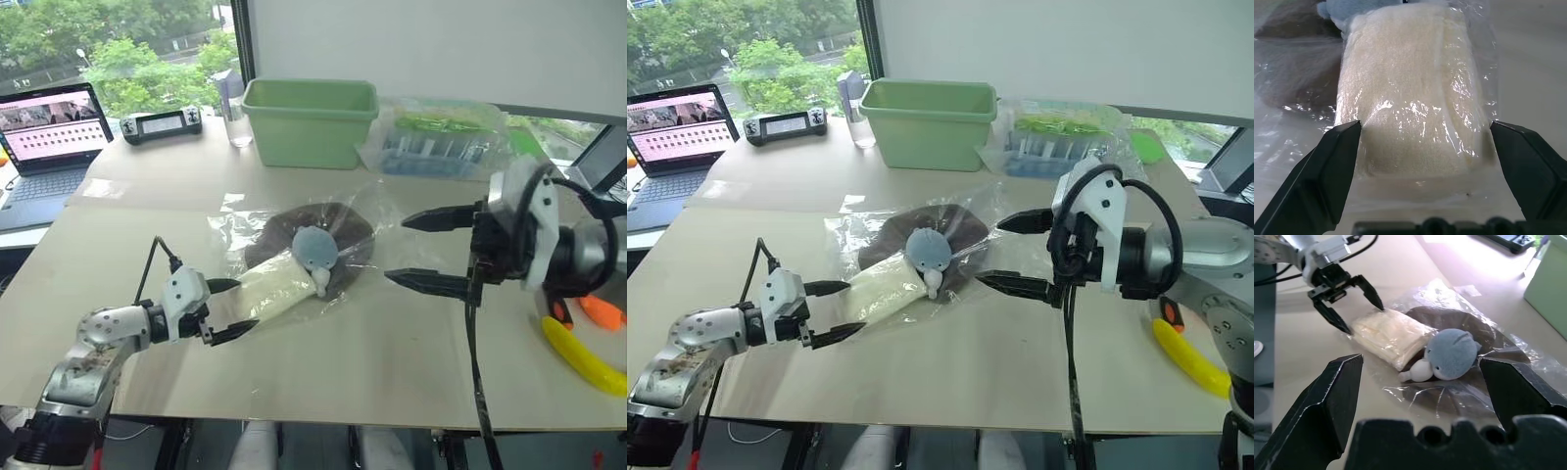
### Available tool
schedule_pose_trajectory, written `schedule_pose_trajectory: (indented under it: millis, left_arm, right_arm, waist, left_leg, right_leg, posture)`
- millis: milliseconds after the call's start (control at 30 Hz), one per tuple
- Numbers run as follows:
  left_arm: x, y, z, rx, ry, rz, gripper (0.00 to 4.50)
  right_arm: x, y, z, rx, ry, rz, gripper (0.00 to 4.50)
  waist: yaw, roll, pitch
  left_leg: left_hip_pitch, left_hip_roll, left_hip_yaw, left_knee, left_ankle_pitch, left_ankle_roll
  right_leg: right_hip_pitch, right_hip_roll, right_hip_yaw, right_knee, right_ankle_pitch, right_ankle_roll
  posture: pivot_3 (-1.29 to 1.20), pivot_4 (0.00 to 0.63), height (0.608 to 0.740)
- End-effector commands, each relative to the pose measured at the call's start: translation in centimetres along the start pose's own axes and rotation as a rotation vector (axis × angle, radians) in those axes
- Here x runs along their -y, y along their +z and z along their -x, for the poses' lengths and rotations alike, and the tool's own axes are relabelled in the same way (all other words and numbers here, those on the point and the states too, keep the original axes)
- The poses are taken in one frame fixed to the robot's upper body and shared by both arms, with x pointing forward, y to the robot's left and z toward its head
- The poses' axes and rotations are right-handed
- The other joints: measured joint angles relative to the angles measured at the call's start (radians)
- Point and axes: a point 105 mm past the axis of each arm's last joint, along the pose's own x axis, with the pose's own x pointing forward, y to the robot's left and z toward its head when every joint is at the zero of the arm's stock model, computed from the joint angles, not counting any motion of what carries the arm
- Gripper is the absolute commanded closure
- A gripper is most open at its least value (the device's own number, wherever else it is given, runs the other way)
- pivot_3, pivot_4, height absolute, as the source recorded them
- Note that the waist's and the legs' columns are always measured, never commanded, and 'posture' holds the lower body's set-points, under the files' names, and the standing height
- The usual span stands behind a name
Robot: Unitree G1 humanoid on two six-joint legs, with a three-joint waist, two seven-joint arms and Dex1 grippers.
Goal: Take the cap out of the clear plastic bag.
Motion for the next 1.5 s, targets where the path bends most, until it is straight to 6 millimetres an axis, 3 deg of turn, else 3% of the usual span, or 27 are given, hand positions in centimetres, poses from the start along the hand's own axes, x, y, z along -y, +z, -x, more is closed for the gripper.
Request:
schedule_pose_trajectory:
  millis: [33, 167, 333, 467, 733, 833, 900, 1033, 1200, 1367, 1500]
  left_arm:
    - [0.4, 0.0, -0.3, -0.009, -0.022, -0.059, 1.41]
    - [1.1, -0.2, -0.6, -0.005, -0.039, -0.100, 2.83]
    - [0.3, 0.8, -0.4, 0.021, 0.007, -0.163, 4.48]
    - [-1.2, 1.4, 0.0, 0.041, 0.077, -0.163, 4.48]
    - [-6.8, 8.0, 2.9, 0.307, 0.274, -0.046, 4.48]
    - [-5.2, 10.4, -6.0, 0.305, 0.146, -0.002, 3.76]
    - [-4.1, 10.1, -7.9, 0.274, 0.087, 0.005, 3.04]
    - [-2.3, 9.7, -8.9, 0.236, 0.014, 0.053, 1.69]
    - [-0.8, 9.3, -9.9, 0.155, -0.004, 0.041, 0.04]
    - [-1.4, 9.7, -9.3, 0.127, 0.040, 0.017, 0.04]
    - [-2.8, 10.0, -6.9, 0.095, 0.113, 0.018, 0.04]
  right_arm:
    - [0.1, 0.9, 0.2, 0.011, -0.009, 0.048, 0.00]
    - [0.1, 0.9, 0.2, 0.008, -0.010, 0.048, 0.00]
    - [0.0, 0.7, 0.5, -0.004, -0.013, 0.048, 0.00]
    - [-0.1, 0.8, 0.5, -0.006, -0.011, 0.055, 0.00]
    - [-0.1, 0.9, 0.4, 0.003, -0.006, 0.061, 0.00]
    - [0.0, 0.8, 0.3, 0.001, -0.008, 0.064, 0.00]
    - [0.1, 0.8, 0.2, 0.000, -0.012, 0.066, 0.00]
    - [0.2, 0.9, 0.0, 0.002, -0.014, 0.067, 0.00]
    - [0.3, 0.9, 0.0, 0.000, -0.020, 0.065, 0.00]
    - [0.3, 0.9, 0.0, -0.005, -0.028, 0.060, 0.00]
    - [0.2, 0.7, 0.2, -0.014, -0.036, 0.060, 0.00]
  waist:
    - [0.000, 0.000, 0.000]
    - [0.000, 0.000, 0.000]
    - [0.001, 0.000, 0.000]
    - [0.001, 0.000, 0.000]
    - [0.003, 0.000, 0.000]
    - [0.026, 0.001, 0.000]
    - [0.036, 0.000, 0.000]
    - [-0.009, -0.003, 0.001]
    - [-0.010, -0.002, 0.002]
    - [-0.009, -0.003, 0.002]
    - [-0.010, -0.003, 0.002]
  left_leg:
    - [0.000, 0.000, 0.000, 0.000, 0.000, 0.000]
    - [0.000, 0.000, 0.000, 0.001, 0.000, 0.000]
    - [0.000, 0.000, 0.000, 0.003, 0.000, 0.000]
    - [0.000, 0.000, 0.000, 0.004, 0.000, 0.000]
    - [0.000, 0.001, 0.000, 0.008, 0.000, 0.000]
    - [0.000, 0.000, -0.001, 0.009, 0.001, 0.001]
    - [0.000, -0.002, -0.001, 0.013, 0.002, 0.001]
    - [-0.001, -0.001, 0.008, 0.013, 0.002, 0.001]
    - [0.000, 0.002, 0.008, 0.011, 0.002, 0.001]
    - [0.000, 0.001, 0.011, 0.013, 0.002, 0.001]
    - [0.000, 0.001, 0.012, 0.013, 0.002, 0.001]
  right_leg:
    - [0.000, 0.000, 0.000, 0.000, 0.000, 0.000]
    - [0.000, 0.000, 0.000, 0.002, -0.001, -0.001]
    - [0.000, 0.000, 0.000, 0.005, -0.001, -0.001]
    - [-0.001, 0.000, 0.000, 0.007, -0.001, -0.002]
    - [0.000, 0.000, 0.000, 0.009, 0.000, 0.000]
    - [0.002, 0.000, 0.000, 0.010, 0.001, 0.005]
    - [0.005, 0.000, -0.001, 0.009, 0.003, 0.009]
    - [0.002, -0.001, 0.009, 0.006, 0.005, 0.010]
    - [-0.001, 0.004, 0.011, 0.012, 0.003, 0.009]
    - [0.000, 0.002, 0.013, 0.011, 0.002, 0.006]
    - [-0.001, 0.002, 0.015, 0.011, 0.002, 0.005]
  posture:
    - [0.00, 0.150, 0.740]
    - [0.00, 0.150, 0.740]
    - [0.00, 0.150, 0.740]
    - [0.00, 0.150, 0.740]
    - [0.00, 0.150, 0.740]
    - [0.00, 0.150, 0.740]
    - [0.00, 0.150, 0.740]
    - [0.00, 0.150, 0.740]
    - [0.00, 0.150, 0.740]
    - [0.00, 0.150, 0.740]
    - [0.00, 0.150, 0.740]
